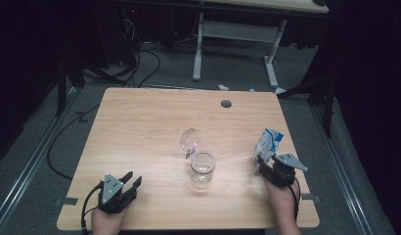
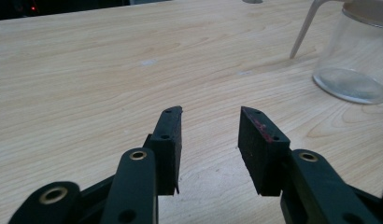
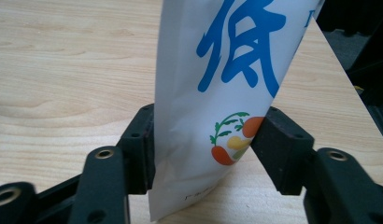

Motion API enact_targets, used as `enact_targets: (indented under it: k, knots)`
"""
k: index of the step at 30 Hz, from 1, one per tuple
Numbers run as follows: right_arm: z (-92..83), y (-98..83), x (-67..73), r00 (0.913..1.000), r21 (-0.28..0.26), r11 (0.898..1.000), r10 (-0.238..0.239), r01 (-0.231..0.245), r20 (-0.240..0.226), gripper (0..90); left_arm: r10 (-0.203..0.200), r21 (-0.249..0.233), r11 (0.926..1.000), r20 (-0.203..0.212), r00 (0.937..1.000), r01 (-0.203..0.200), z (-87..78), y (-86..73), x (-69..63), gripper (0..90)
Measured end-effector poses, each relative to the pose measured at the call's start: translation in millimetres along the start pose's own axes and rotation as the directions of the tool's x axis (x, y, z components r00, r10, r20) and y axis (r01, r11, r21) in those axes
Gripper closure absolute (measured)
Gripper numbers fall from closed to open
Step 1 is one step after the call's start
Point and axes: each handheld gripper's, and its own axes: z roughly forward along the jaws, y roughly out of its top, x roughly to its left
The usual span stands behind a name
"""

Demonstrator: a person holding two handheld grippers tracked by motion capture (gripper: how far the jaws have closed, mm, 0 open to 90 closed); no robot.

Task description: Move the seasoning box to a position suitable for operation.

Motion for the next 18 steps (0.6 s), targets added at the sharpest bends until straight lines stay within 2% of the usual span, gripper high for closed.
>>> enact_targets:
  k: [5, 10, 13, 18]
  knots:
    - [-5.6, -3.9, -4.1, 0.9999, 0.003, 1.000, 0.006, -0.006, -0.009, 45.1, 0.003, -0.002, 1.0000, 0.019, 0.9998, -0.003, 6.8, 3.3, -2.7, 60.2]
    - [-10.9, -6.9, -4.5, 0.9998, -0.003, 1.000, -0.019, 0.019, 0.003, 41.1, 0.012, -0.002, 0.9999, 0.037, 0.9993, -0.012, 13.4, 6.3, -6.4, 60.2]
    - [-14.3, -7.7, -5.4, 0.9999, -0.012, 1.000, -0.013, 0.013, 0.003, 39.5, 0.014, 0.000, 0.9999, 0.045, 0.9989, -0.014, 16.2, 7.0, -7.7, 60.1]
    - [-17.2, -9.1, -6.3, 0.9999, -0.012, 1.000, -0.016, 0.016, 0.003, 43.7, 0.013, 0.000, 0.9999, 0.048, 0.9988, -0.013, 17.7, 7.3, -7.7, 60.1]
